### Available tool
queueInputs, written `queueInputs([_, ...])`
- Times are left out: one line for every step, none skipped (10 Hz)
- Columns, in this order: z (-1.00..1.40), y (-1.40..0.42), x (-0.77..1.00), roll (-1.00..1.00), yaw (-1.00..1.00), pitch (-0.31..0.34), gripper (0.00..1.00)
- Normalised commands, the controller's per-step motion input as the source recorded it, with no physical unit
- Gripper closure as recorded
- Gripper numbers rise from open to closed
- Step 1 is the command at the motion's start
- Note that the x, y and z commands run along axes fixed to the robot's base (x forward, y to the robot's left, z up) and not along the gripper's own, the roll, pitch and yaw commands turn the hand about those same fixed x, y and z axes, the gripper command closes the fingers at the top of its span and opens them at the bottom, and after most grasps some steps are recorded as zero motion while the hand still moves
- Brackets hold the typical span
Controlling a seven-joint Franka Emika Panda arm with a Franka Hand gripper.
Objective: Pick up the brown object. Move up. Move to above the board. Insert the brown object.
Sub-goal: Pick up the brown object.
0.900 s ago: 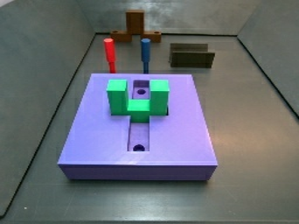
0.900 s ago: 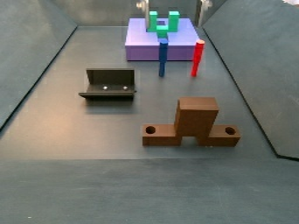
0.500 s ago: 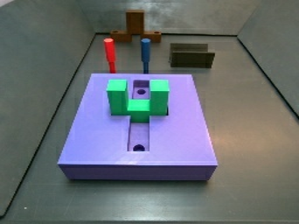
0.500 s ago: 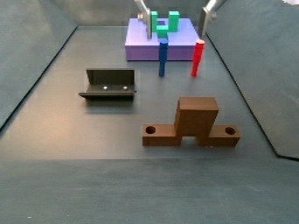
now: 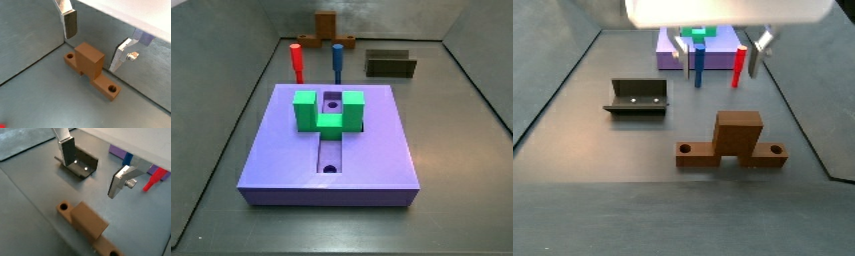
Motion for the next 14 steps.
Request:
queueInputs([-0.20, 0.69, 0.00, -0.14, -0.20, 0.000, 0.00])
queueInputs([-0.19, 0.43, -0.02, -0.07, -0.13, -0.051, 0.00])
queueInputs([-0.24, 0.00, -0.03, 0.03, -0.03, -0.107, 0.00])
queueInputs([-0.27, 0.00, -0.11, 0.10, -0.04, -0.126, 0.00])
queueInputs([-0.28, -0.09, -0.11, 0.07, -0.06, -0.141, 0.00])
queueInputs([-0.21, -0.01, -0.03, 0.09, -0.06, -0.079, 0.00])
queueInputs([-0.18, 0.01, -0.14, 0.06, -0.07, -0.091, 0.00])
queueInputs([-0.13, 0.00, -0.14, 0.02, -0.05, -0.117, 0.00])
queueInputs([-0.14, 0.02, -0.10, 0.00, -0.06, -0.104, 0.00])
queueInputs([-0.14, 0.03, -0.09, 0.00, -0.05, -0.100, 0.00])
queueInputs([-0.15, 0.05, -0.09, 0.00, -0.05, -0.107, 0.00])
queueInputs([-0.12, 0.06, -0.05, 0.00, -0.04, -0.091, 0.00])
queueInputs([-0.18, 0.09, 0.00, 0.00, -0.02, -0.083, 0.00])
queueInputs([-0.22, 0.16, -0.01, 0.00, -0.01, -0.083, 0.00])
